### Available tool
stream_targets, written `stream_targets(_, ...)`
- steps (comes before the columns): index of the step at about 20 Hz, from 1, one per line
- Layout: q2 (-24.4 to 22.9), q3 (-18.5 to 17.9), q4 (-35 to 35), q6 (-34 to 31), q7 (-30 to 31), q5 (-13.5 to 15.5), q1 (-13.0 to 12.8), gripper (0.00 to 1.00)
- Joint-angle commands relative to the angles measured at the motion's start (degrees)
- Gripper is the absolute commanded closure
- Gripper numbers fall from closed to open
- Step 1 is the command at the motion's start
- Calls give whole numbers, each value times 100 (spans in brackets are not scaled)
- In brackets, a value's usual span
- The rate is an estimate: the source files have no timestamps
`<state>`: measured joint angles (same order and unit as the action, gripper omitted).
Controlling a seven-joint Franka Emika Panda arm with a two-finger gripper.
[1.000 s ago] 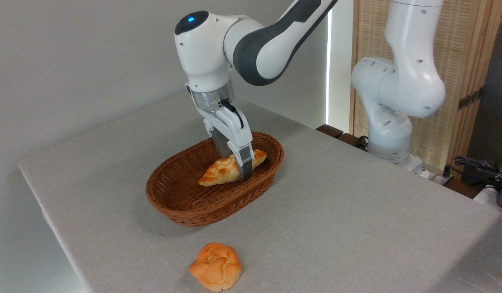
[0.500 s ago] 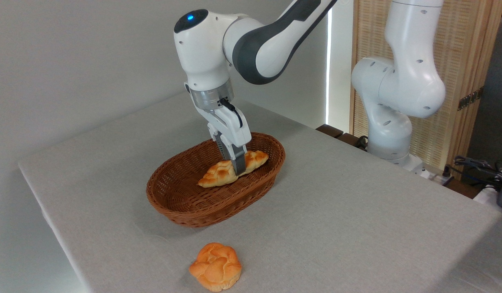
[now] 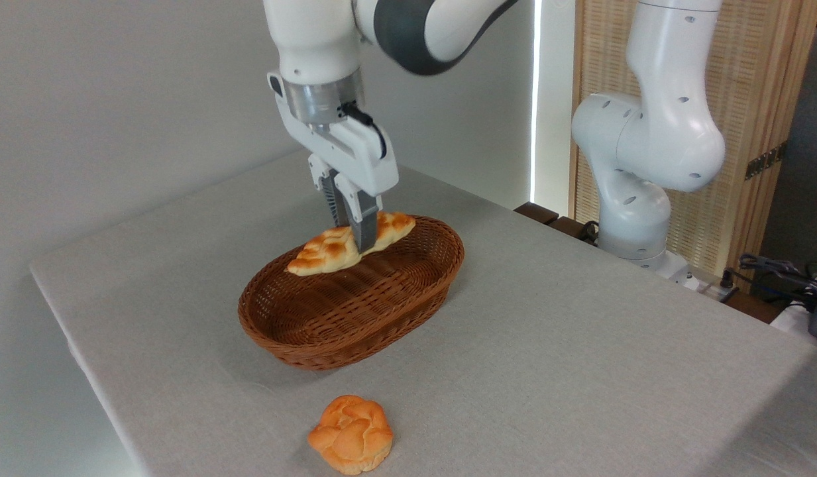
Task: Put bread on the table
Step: 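Carry the roll past the basket rim and lower it onto the table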
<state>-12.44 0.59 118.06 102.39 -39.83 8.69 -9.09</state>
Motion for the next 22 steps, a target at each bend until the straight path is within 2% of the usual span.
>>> stream_targets(1, -21, -795, -424, -825, -998, -446, -14, 65)
stream_targets(3, 31, -1042, -398, -835, -1394, -823, -5, 60)
stream_targets(4, 101, -1174, -380, -835, -1535, -973, -5, 49)
stream_targets(6, 312, -1446, -345, -826, -1825, -1263, -5, 45)
stream_targets(7, 382, -1543, -284, -782, -1879, -1265, -5, 41)
stream_targets(12, 822, -1570, -56, -440, -1880, -1282, -5, 38)
stream_targets(13, 857, -1570, -38, -422, -1871, -1317, -5, 31)
stream_targets(15, 884, -1570, -38, -422, -1845, -1361, 4, 5)
stream_targets(17, 893, -1579, -38, -422, -1844, -1361, 13, 0)
stream_targets(22, 945, -1571, -38, -430, -1862, -1361, 13, 0)
